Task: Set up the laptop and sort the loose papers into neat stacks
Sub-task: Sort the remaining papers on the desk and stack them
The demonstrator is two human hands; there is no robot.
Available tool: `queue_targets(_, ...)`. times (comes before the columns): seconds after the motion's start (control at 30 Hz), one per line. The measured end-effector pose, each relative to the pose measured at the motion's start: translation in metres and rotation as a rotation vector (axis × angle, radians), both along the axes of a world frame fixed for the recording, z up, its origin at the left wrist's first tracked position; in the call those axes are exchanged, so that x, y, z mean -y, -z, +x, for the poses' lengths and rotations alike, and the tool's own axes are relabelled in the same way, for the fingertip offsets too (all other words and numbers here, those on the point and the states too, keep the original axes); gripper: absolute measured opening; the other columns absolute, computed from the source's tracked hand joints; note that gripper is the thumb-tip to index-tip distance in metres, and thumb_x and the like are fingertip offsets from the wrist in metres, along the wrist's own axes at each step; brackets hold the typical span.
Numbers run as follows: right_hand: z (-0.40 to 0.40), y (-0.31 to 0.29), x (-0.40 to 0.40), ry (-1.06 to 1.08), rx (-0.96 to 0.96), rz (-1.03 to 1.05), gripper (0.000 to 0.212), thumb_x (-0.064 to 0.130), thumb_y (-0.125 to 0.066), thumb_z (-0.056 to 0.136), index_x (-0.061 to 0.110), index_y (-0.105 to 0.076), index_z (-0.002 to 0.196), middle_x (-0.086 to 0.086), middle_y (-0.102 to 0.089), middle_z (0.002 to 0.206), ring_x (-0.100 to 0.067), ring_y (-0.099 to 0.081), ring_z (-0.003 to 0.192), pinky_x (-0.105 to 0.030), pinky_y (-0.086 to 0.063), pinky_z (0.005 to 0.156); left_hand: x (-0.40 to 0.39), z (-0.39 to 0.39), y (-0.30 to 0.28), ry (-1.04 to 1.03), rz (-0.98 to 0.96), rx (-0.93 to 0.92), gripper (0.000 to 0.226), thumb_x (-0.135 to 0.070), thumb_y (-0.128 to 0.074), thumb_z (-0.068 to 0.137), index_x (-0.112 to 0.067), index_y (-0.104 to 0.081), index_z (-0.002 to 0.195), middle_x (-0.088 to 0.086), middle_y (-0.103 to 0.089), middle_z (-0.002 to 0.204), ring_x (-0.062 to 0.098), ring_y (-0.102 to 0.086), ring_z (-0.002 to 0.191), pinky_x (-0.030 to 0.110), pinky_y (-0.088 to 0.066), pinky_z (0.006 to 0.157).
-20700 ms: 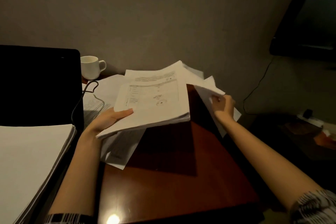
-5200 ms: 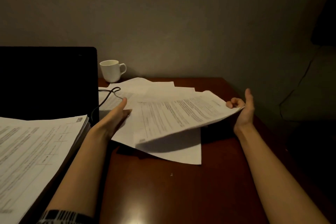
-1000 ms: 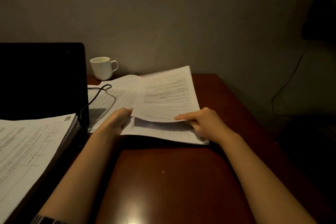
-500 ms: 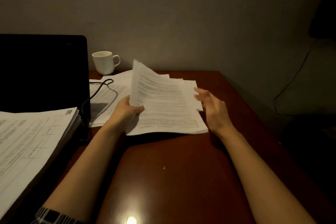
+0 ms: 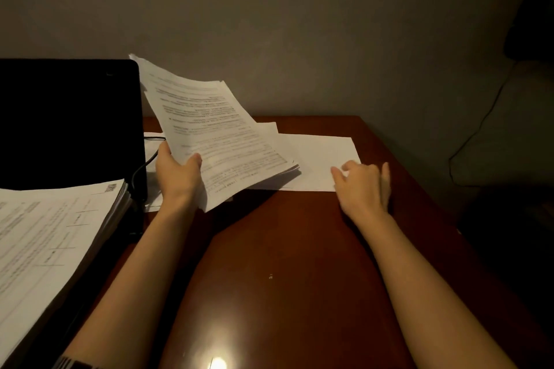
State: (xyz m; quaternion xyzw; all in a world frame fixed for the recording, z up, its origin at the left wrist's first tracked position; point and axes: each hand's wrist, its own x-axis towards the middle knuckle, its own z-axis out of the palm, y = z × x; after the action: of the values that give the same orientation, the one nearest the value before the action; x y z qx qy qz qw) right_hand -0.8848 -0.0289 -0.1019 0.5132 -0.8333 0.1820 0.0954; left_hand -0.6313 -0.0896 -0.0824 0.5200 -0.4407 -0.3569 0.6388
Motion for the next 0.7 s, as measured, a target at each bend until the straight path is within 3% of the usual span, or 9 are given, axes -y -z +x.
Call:
queue_targets(0.07, -0.011, -0.002, -0.005, 0.150, 0.046, -0.042, 0.060, 0.056, -0.046, 0.091, 0.017, -0.044, 0.136, -0.014, -0.051, 0.134, -0.029, -0.039, 0.132, -0.050, -0.008, 0.117, -0.002, -0.002, -0.003, 0.067, 0.039, -0.015, 0.037, 0.007, -0.051, 0.088, -0.017, -0.048, 0.116, 0.002, -0.057, 0.116, 0.028, -0.058, 0.111, 0.040, -0.051, 0.089)
queue_targets(0.17, -0.029, -0.001, -0.005, 0.314, 0.245, 0.135, 0.105, 0.072, -0.058, 0.073, 0.014, -0.015, 0.150, -0.023, -0.015, 0.155, -0.037, -0.006, 0.144, -0.056, 0.003, 0.114, -0.007, -0.006, -0.005, 0.221, 0.151, -0.048, 0.043, 0.012, -0.047, 0.090, -0.007, -0.044, 0.129, 0.007, -0.053, 0.120, 0.025, -0.053, 0.111, 0.035, -0.049, 0.089)
queue_targets(0.23, -0.040, -0.001, -0.004, 0.377, 0.399, 0.198, 0.121, 0.077, -0.062, 0.065, 0.012, -0.006, 0.151, -0.026, -0.006, 0.155, -0.039, 0.000, 0.145, -0.054, 0.003, 0.114, -0.011, -0.008, -0.007, 0.341, 0.246, -0.109, 0.046, 0.013, -0.045, 0.091, -0.005, -0.041, 0.133, 0.013, -0.051, 0.126, 0.029, -0.051, 0.116, 0.041, -0.049, 0.094)
queue_targets(0.3, -0.050, -0.003, -0.003, 0.406, 0.477, 0.198, 0.124, 0.074, -0.066, 0.063, 0.010, -0.006, 0.151, -0.025, -0.010, 0.155, -0.039, -0.006, 0.144, -0.050, -0.005, 0.116, -0.014, -0.007, -0.010, 0.434, 0.322, -0.133, 0.048, 0.014, -0.044, 0.091, -0.004, -0.040, 0.135, 0.016, -0.050, 0.129, 0.035, -0.051, 0.119, 0.042, -0.053, 0.083)
queue_targets(0.37, -0.058, -0.007, -0.004, 0.454, 0.541, 0.167, 0.115, 0.066, -0.072, 0.066, 0.007, -0.017, 0.149, -0.023, -0.024, 0.152, -0.038, -0.021, 0.141, -0.047, -0.020, 0.114, -0.015, -0.008, -0.011, 0.483, 0.346, -0.103, 0.046, 0.015, -0.042, 0.091, 0.000, -0.039, 0.135, 0.021, -0.050, 0.131, 0.038, -0.050, 0.121, 0.042, -0.050, 0.085)
queue_targets(0.5, -0.080, -0.016, -0.018, 0.531, 0.755, -0.016, 0.060, 0.031, -0.076, 0.079, -0.003, -0.052, 0.122, -0.023, -0.051, 0.129, -0.039, -0.048, 0.121, -0.048, -0.043, 0.098, -0.018, -0.012, -0.010, 0.499, 0.367, -0.092, 0.045, 0.015, -0.043, 0.091, 0.000, -0.041, 0.133, 0.022, -0.050, 0.132, 0.040, -0.051, 0.120, 0.044, -0.047, 0.091)
queue_targets(0.57, -0.087, -0.018, -0.028, 0.550, 0.822, -0.131, 0.046, 0.018, -0.072, 0.083, -0.007, -0.055, 0.118, -0.025, -0.054, 0.126, -0.040, -0.053, 0.116, -0.046, -0.046, 0.092, -0.019, -0.016, -0.008, 0.503, 0.364, -0.096, 0.043, 0.015, -0.043, 0.091, -0.001, -0.042, 0.131, 0.021, -0.051, 0.131, 0.039, -0.053, 0.118, 0.043, -0.048, 0.088)
queue_targets(0.7, -0.073, -0.020, -0.035, 0.573, 0.752, -0.404, 0.026, 0.001, -0.048, 0.095, -0.005, -0.051, 0.120, -0.025, -0.055, 0.125, -0.039, -0.054, 0.116, -0.044, -0.045, 0.091, -0.021, -0.025, -0.005, 0.567, 0.362, -0.088, 0.037, 0.012, -0.044, 0.092, -0.007, -0.044, 0.123, 0.017, -0.054, 0.124, 0.036, -0.057, 0.110, 0.041, -0.051, 0.080)
